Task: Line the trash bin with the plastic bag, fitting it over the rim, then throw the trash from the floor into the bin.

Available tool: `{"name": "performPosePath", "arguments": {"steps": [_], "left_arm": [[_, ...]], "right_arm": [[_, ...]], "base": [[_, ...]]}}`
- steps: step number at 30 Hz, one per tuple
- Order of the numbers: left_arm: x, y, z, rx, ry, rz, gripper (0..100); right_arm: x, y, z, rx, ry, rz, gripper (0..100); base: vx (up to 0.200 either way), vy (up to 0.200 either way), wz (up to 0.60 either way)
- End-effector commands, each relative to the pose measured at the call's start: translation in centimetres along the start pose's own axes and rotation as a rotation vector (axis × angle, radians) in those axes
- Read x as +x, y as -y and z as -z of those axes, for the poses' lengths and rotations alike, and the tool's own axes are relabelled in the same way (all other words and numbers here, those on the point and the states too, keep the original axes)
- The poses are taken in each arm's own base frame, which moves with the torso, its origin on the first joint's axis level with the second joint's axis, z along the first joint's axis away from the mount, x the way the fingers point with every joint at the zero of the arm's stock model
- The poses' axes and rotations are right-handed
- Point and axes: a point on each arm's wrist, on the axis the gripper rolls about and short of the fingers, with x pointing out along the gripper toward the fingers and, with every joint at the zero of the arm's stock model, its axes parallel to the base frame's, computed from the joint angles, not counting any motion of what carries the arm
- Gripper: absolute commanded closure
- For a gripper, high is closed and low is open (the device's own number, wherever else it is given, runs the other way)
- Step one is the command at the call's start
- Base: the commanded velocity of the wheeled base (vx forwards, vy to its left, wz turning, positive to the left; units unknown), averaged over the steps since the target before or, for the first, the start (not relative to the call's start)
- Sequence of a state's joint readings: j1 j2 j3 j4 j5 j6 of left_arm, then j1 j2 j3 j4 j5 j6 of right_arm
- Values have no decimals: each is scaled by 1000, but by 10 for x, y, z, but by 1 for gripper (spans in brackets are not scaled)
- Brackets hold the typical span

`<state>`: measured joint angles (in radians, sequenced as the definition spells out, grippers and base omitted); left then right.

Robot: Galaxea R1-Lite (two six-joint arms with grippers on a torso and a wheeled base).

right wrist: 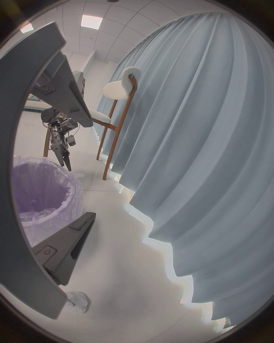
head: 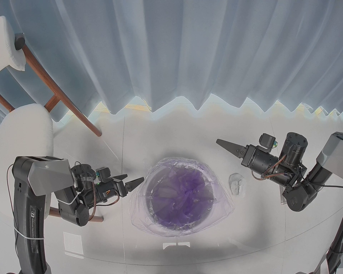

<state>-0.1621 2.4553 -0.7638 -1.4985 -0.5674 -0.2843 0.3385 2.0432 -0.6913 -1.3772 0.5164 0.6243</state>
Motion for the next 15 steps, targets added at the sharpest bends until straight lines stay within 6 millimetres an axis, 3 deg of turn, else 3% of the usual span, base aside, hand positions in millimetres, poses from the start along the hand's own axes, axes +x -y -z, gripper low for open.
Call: {"name": "performPosePath", "arguments": {"steps": [1,13,14,15], "left_arm": [[0,1,1,-3,-4,1,0],[8,-1,17,-23,-49,-6,0],[9,-2,17,-27,-57,-10,100],[9,-1,18,-32,-66,-11,100]], "right_arm": [[0,0,0,0,-1,0,0],[0,1,1,1,-2,0,0],[1,1,1,0,-3,1,0],[1,2,2,1,-6,5,0]], "base": [[0,0,0],[0,0,0],[0,0,0],[0,0,0]]}}
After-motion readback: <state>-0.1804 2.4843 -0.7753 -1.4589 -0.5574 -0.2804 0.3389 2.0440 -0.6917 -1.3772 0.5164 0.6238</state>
